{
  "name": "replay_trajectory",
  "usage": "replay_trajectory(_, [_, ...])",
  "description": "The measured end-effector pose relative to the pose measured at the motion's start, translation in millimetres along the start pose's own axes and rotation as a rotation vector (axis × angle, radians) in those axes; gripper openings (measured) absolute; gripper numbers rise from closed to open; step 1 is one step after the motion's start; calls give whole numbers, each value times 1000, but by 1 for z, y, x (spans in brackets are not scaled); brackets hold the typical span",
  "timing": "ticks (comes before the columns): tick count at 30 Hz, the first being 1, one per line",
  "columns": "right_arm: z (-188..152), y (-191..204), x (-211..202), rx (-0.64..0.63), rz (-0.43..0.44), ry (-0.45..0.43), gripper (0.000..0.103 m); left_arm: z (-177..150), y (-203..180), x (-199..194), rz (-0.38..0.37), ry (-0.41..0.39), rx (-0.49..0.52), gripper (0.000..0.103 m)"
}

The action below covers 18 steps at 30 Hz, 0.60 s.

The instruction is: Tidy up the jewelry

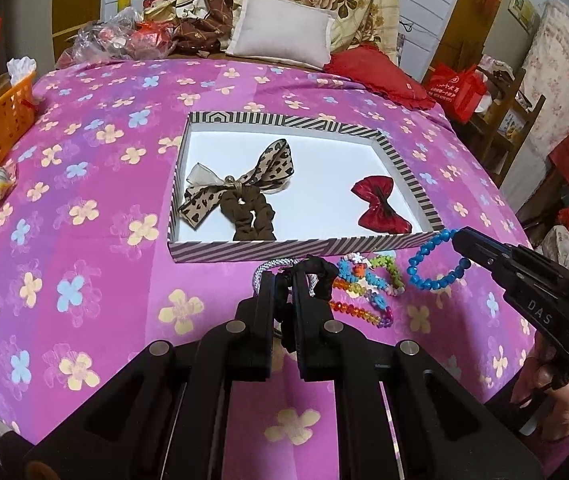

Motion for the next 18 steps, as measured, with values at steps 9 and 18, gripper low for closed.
replay_trajectory(9, [15, -4, 3, -11, -7, -2, 8, 14, 4, 6, 21, -4, 2, 7])
replay_trajectory(18, [24, -5, 11, -23, -13, 5, 8, 26, 8, 14, 33, -1, 0, 7])
Point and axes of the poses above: each gripper's, at about its wrist camera, not at the fingertips, and x roughly the way its jaws point, y to its left, z to its top, the point moved 7 cm from there along x, roughly the way its jaws point, and after that the axes turned 4 degrees about x, right-handed, at the moved point
